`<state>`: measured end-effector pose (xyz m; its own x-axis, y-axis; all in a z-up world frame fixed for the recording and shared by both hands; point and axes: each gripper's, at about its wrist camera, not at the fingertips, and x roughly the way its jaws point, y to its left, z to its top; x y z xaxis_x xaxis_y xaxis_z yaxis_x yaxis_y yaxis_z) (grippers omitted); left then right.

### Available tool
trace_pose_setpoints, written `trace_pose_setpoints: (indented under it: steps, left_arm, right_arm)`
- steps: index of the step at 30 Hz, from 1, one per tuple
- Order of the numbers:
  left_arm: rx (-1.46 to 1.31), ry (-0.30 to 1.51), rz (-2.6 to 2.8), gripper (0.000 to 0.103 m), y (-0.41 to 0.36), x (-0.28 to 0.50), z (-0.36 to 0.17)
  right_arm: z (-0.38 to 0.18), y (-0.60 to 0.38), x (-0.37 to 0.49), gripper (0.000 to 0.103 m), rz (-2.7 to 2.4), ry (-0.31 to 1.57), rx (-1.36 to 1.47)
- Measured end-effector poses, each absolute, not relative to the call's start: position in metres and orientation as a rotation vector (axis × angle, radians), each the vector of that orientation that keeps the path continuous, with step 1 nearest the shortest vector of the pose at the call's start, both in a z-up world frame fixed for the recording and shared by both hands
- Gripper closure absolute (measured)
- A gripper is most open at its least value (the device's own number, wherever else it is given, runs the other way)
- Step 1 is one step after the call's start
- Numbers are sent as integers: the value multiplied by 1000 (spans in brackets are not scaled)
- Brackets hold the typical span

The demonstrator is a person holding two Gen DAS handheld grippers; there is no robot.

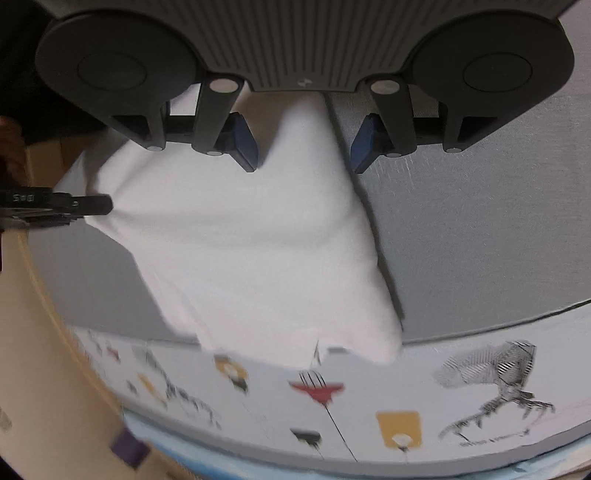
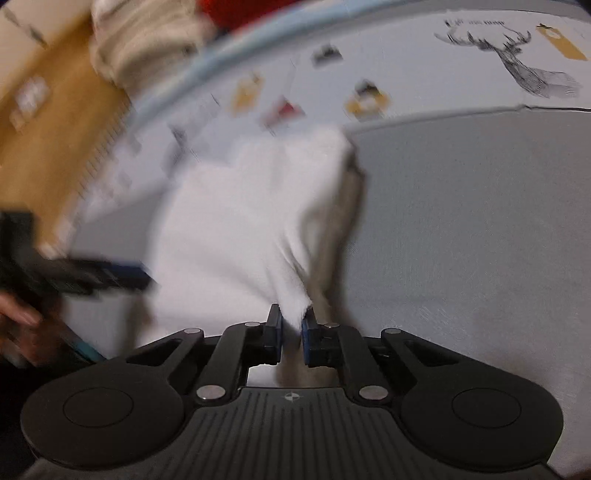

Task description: Fold small clothes

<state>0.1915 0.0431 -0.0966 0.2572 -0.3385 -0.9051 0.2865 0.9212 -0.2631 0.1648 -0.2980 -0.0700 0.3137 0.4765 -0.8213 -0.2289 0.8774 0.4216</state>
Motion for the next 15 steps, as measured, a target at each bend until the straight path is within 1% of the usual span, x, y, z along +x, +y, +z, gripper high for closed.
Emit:
trace_pose_setpoints:
  steps: [1, 2, 3, 6, 7, 9, 10, 11, 13, 15]
  left_arm:
    - [-1, 1271, -424, 41, 37, 190, -104]
    - [35, 1293, -423, 37, 33, 189, -110]
    - [59, 1303, -423, 35, 30, 189, -113]
    - [37, 1266, -425, 36, 31, 191, -101]
    - [2, 1233, -430, 36, 35, 192, -93]
    - [-57, 1196, -451, 36, 39, 194, -85]
    - [-66, 1199, -455, 36, 40, 195, -86]
    - [-41, 1227, -448, 36, 38, 195, -94]
    - [62, 1305, -421, 35, 31, 193, -118]
    - [71, 1306, -452, 34, 29, 190, -123]
  right_arm:
    - [-79, -293, 166, 96, 444, 1218, 181]
    - [-87, -289, 165, 95, 424, 1261, 125]
    - [-91, -286, 164, 95, 424, 1281, 91]
    - [-78, -289, 168, 94, 424, 1237, 129]
    - [-70, -294, 169, 91, 420, 1198, 168]
    - [-55, -301, 173, 81, 412, 1108, 253]
    - [-51, -304, 176, 70, 401, 1069, 290]
    - [-49, -305, 181, 64, 385, 1042, 322]
    - [-51, -304, 192, 64, 346, 1019, 378]
    - [-58, -302, 207, 64, 302, 1024, 418]
